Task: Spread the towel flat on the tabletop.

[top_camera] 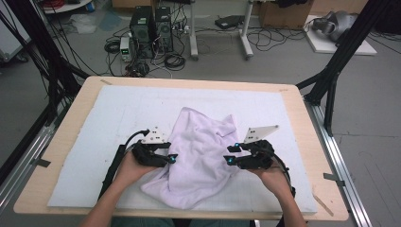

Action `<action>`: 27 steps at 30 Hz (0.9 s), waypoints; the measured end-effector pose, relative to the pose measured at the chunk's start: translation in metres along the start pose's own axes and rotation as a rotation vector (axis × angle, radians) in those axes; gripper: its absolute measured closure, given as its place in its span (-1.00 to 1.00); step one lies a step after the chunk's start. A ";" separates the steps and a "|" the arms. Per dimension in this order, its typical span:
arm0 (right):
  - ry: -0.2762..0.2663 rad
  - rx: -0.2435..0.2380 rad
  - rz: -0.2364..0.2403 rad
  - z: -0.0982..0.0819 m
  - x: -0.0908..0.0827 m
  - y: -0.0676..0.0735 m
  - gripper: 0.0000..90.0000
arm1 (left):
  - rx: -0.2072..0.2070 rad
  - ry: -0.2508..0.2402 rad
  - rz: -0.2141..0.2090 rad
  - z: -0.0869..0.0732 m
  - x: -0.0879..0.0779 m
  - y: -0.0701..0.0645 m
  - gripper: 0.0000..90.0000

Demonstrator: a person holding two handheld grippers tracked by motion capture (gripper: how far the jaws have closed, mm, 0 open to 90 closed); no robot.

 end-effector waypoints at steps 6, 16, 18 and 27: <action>0.152 0.035 0.003 -0.019 0.050 -0.006 0.33 | 0.020 0.071 -0.024 -0.004 0.013 -0.002 0.68; 0.085 -0.043 0.052 -0.014 0.041 0.009 0.87 | 0.054 0.045 0.071 -0.021 -0.027 -0.017 0.85; 0.054 -0.073 0.068 -0.008 0.034 0.020 0.87 | 0.058 0.039 0.075 -0.028 -0.039 -0.022 0.85; 0.068 -0.140 0.160 -0.008 0.028 0.065 0.87 | 0.047 0.028 0.064 -0.066 -0.083 -0.047 0.84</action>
Point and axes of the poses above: each handheld gripper's, and its own axes: x roughly forward along the jaws, z roughly out of its top, y roughly to its left, the point moved 4 cm from there along x, roughly forward along the jaws, and after that the axes turned 10 degrees about y, right-handed, at the moved point
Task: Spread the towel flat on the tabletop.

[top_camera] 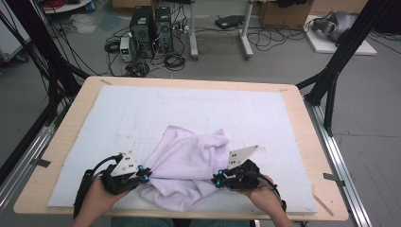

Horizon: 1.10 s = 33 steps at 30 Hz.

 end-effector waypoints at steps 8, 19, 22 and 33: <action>-0.039 -0.012 -0.002 0.007 -0.017 0.010 0.58 | -0.006 -0.040 -0.011 -0.004 -0.017 0.002 0.32; 0.034 0.128 -0.201 -0.005 -0.008 -0.057 0.34 | -0.046 -0.052 0.026 0.034 0.030 0.051 0.28; 0.054 0.168 -0.227 -0.011 0.004 -0.066 0.25 | -0.051 -0.002 0.028 0.035 0.051 0.059 0.29; 0.089 0.130 -0.166 -0.013 0.008 -0.063 0.86 | 0.021 0.065 -0.007 0.034 0.068 0.050 0.87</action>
Point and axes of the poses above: each handheld gripper's, and its own axes: x roughly forward along the jaws, z roughly out of its top, y roughly to its left, the point moved 4 cm from there along x, roughly forward along the jaws, and after that the axes turned 10 degrees about y, right-handed, at the moved point
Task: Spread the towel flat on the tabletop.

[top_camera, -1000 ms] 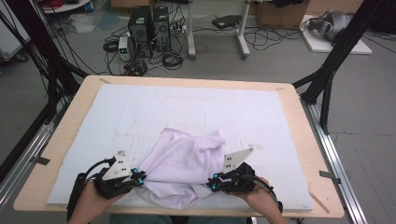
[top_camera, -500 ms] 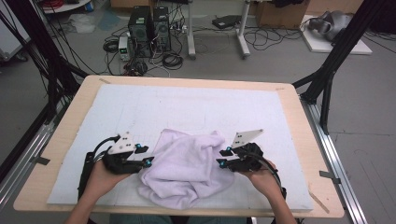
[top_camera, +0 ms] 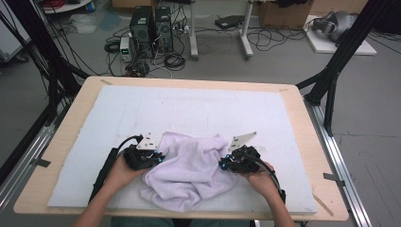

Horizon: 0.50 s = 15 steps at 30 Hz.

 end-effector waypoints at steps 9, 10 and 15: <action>-0.077 -0.021 0.033 -0.012 -0.040 0.030 0.83 | -0.036 -0.105 0.021 -0.028 -0.052 -0.016 0.88; -0.063 -0.032 0.078 -0.014 -0.039 0.036 0.79 | -0.036 -0.107 0.001 -0.032 -0.055 -0.019 0.88; -0.104 -0.046 0.101 -0.011 -0.049 0.046 0.51 | -0.063 -0.145 -0.038 -0.034 -0.066 -0.017 0.42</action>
Point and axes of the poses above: each handheld gripper's, and its own axes: x roughly forward along the jaws, z roughly out of its top, y roughly to its left, the point moved 4 cm from there along x, roughly forward along the jaws, and after that the axes turned 10 degrees about y, right-handed, at the moved point
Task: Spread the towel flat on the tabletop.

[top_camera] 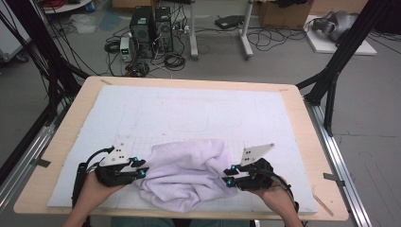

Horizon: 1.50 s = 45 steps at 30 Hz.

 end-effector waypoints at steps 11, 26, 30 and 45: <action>0.062 0.100 -0.180 0.003 0.012 -0.064 0.39 | -0.012 -0.033 0.025 0.033 0.035 0.038 0.45; 0.122 0.127 -0.125 -0.009 0.048 -0.082 0.90 | 0.041 0.129 -0.024 0.025 0.078 0.034 0.86; 0.138 0.087 -0.172 -0.007 0.044 -0.078 0.91 | 0.052 0.134 -0.044 0.022 0.072 0.030 0.86; 0.102 0.137 -0.255 -0.020 0.004 -0.095 0.91 | -0.119 0.064 0.051 0.038 0.059 0.072 0.57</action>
Point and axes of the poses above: each handheld gripper's, and its own axes: x roughly forward along the jaws, z roughly out of its top, y roughly to its left, the point moved 4 cm from there along x, roughly forward along the jaws, and after that the axes turned 10 degrees about y, right-handed, at the moved point
